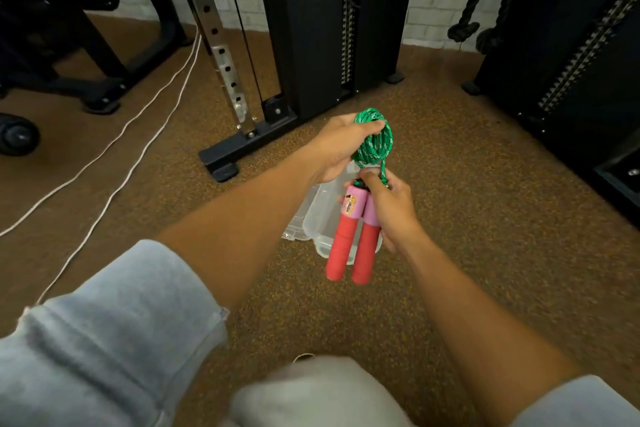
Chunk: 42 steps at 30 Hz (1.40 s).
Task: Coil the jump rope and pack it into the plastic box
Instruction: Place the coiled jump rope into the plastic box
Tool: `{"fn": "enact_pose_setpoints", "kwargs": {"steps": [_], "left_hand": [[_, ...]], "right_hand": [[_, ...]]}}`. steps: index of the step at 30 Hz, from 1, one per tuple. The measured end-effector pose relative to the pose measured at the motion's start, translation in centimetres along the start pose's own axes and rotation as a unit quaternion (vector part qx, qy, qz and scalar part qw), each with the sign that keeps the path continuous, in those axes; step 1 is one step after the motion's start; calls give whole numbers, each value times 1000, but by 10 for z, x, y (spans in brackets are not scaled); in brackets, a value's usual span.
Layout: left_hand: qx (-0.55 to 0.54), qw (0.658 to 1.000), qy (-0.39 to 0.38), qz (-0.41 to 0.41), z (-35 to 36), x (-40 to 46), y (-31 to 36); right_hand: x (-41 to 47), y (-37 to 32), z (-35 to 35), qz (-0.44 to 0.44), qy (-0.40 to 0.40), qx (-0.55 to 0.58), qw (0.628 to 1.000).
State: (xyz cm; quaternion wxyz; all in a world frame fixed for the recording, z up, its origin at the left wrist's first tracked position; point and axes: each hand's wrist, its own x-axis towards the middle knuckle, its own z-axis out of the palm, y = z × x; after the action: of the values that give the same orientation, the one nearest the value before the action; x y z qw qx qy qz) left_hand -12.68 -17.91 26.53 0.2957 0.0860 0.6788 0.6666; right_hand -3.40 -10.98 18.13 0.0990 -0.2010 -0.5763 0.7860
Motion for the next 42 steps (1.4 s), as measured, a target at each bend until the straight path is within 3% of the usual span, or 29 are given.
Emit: {"fn": "enact_pose_setpoints", "kwargs": {"steps": [5,13,23,31,35,42], "left_hand": [[84,996,21,-11,-23,30,-27],[13,999,-5,-38,-28,73,-56],[-13,998,53,-20,-52,141,-94],[34,997,47,-51,-55,192,-138],[39,996,35,-70,-49,202,-163],[8,998,54,-22,-57,217,-164]], "right_hand": [[21,22,-4,44,14,13,999],[58,48,-22,57,5,-30,998],[125,85,-20,95,29,-19,995],[175,120,-24,163,92,-19,982],[188,146,-30,139,153,-42,977],[215,145,-23,75,186,-114,973]]}}
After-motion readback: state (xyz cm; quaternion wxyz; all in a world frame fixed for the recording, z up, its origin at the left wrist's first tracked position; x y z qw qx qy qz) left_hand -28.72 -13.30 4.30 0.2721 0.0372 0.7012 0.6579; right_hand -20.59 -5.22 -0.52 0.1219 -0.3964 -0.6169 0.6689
